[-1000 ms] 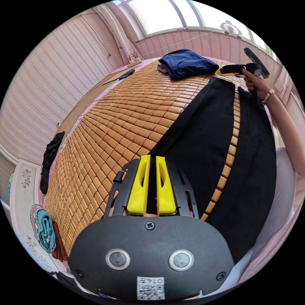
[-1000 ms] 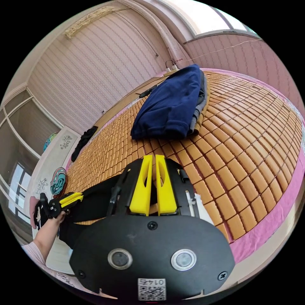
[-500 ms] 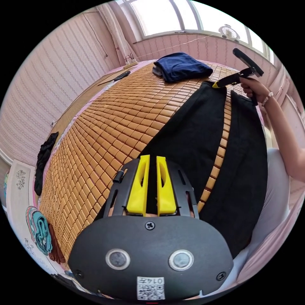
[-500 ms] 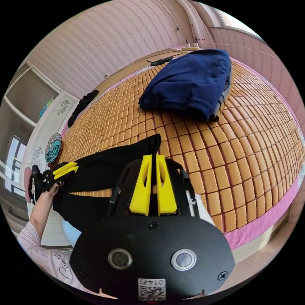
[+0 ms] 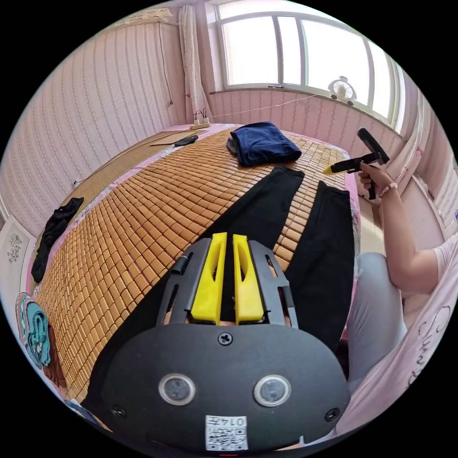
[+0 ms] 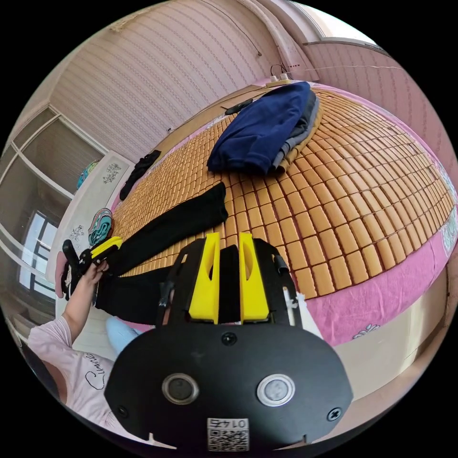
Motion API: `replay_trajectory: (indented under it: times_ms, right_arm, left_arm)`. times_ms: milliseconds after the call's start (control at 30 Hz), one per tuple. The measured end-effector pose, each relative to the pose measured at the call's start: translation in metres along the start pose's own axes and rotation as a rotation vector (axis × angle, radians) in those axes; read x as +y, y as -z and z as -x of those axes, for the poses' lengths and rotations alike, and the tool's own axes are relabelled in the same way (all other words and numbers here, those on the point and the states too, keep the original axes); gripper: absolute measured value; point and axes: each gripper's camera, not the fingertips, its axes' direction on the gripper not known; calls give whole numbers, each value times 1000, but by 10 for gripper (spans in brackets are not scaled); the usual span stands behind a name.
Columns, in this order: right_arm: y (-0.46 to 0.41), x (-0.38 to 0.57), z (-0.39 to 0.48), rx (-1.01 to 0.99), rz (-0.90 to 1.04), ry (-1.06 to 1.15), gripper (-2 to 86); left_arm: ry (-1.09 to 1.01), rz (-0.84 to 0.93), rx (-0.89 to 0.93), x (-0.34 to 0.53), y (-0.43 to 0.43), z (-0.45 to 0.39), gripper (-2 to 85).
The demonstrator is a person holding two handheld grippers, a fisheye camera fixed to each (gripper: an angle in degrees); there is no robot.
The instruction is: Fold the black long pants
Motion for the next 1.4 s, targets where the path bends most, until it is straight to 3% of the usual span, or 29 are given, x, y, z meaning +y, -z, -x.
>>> replay_trajectory:
  times_ms: [133, 233, 500, 600, 700, 833, 1000, 1133, 1400]
  right_arm:
    - [-16, 10, 12, 38, 111, 46, 79]
    - [-41, 9, 20, 57, 193, 59, 50]
    - [-44, 28, 28, 98, 179, 12, 11]
    - [-51, 34, 30, 65, 190, -29, 10]
    - [-39, 39, 59, 175, 116, -8, 12]
    - [-20, 51, 133, 174, -84, 197, 19]
    - [-47, 67, 247, 221, -147, 491, 34]
    - [-120, 111, 386, 23, -81, 877, 55]
    - [-248, 179, 605, -113, 95, 1271, 67]
  left_arm:
    - [-18, 19, 87, 46, 33, -37, 20]
    - [-36, 78, 19, 84, 45, -55, 24]
    - [85, 49, -97, 155, 128, -44, 17]
    - [230, 69, -132, 209, 166, -23, 17]
    - [430, 63, -190, 281, 219, 0, 22]
    - [670, 49, -380, 393, 305, 15, 38]
    - [969, -69, -481, 522, 384, 20, 49]
    - [1124, -143, -482, 605, 411, 25, 52]
    - [1267, -311, -393, 696, 428, 53, 83]
